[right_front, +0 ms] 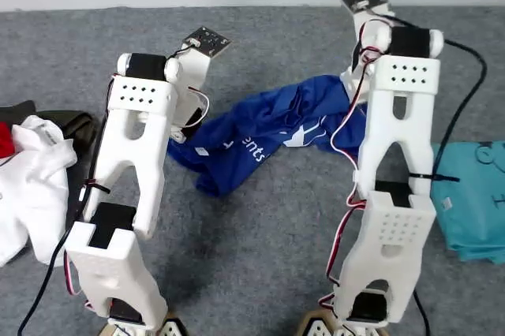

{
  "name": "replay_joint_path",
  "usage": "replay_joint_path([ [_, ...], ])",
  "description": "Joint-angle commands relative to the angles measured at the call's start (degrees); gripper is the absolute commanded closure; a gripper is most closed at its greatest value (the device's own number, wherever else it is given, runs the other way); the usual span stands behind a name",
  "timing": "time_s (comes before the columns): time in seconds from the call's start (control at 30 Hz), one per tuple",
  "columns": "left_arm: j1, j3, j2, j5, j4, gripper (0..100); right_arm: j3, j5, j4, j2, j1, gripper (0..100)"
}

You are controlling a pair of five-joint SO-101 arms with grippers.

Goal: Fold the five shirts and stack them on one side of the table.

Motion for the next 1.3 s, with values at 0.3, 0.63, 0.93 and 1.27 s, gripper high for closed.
replay_joint_path([
  [0.3, 0.8, -0.2, -3.3, -0.6, -0.1, 99, 0.1, 6.9, 1.9, -4.5, 3.8, 98.3],
  [0.63, 0.8, -0.1, -3.3, -0.6, -0.1, 99, 1.7, 2.7, 2.1, -1.7, 5.7, 78.0],
  [0.93, 0.8, -0.1, -3.3, -0.6, -0.1, 99, 7.1, 2.2, 2.2, 1.1, 0.5, 81.7],
  [1.27, 0.3, 5.1, -3.3, -0.7, -0.2, 99, 8.9, 1.8, 1.6, 2.6, -6.5, 83.4],
])
